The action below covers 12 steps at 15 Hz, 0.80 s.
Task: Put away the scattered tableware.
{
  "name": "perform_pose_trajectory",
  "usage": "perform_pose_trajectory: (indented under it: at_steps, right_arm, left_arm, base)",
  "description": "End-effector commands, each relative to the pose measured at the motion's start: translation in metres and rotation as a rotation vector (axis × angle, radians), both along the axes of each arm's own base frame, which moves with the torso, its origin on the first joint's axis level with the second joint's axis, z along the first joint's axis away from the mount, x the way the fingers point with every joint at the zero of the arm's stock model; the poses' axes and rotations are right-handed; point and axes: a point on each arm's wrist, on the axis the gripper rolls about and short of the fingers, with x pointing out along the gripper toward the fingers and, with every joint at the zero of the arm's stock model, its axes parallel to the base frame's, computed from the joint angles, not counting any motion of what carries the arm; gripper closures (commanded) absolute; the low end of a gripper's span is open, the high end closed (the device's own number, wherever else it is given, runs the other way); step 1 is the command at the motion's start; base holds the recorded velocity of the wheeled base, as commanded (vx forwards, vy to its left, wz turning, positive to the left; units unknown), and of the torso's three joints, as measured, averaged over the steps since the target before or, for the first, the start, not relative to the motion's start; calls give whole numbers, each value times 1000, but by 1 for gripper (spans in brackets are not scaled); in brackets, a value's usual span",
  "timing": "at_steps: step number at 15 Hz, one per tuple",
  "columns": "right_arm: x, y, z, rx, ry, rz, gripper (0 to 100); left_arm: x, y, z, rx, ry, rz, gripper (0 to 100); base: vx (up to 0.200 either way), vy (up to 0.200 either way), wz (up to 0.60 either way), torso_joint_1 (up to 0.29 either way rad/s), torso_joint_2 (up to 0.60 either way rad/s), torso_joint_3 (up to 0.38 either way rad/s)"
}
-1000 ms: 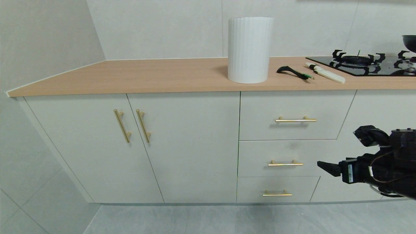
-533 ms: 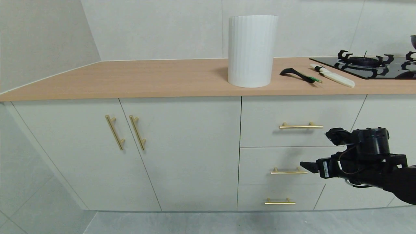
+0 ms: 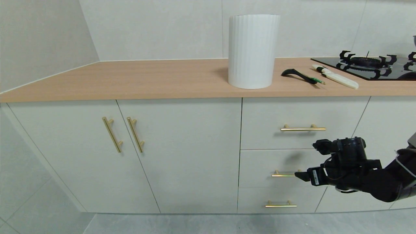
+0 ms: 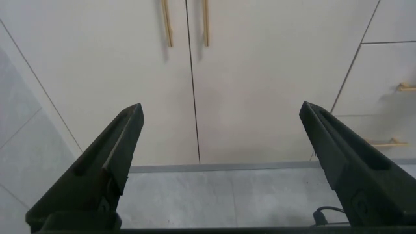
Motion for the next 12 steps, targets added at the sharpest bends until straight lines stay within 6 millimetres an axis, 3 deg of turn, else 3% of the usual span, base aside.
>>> perform_pose_trajectory:
  at_steps: [1, 6, 12]
  right_arm:
    - [5, 4, -18, -3, 23, 6, 0]
    - [23, 8, -50, -5, -38, -70, 0]
    - [36, 10, -60, 25, -40, -142, 0]
  left_arm:
    - [0, 0, 0, 0, 0, 0, 0]
    - [0, 0, 0, 0, 0, 0, 0]
    - [0, 0, 0, 0, 0, 0, 0]
  base:
    - [0, 0, 0, 0, 0, 0]
    - [0, 0, 0, 0, 0, 0]
    - [0, 0, 0, 0, 0, 0]
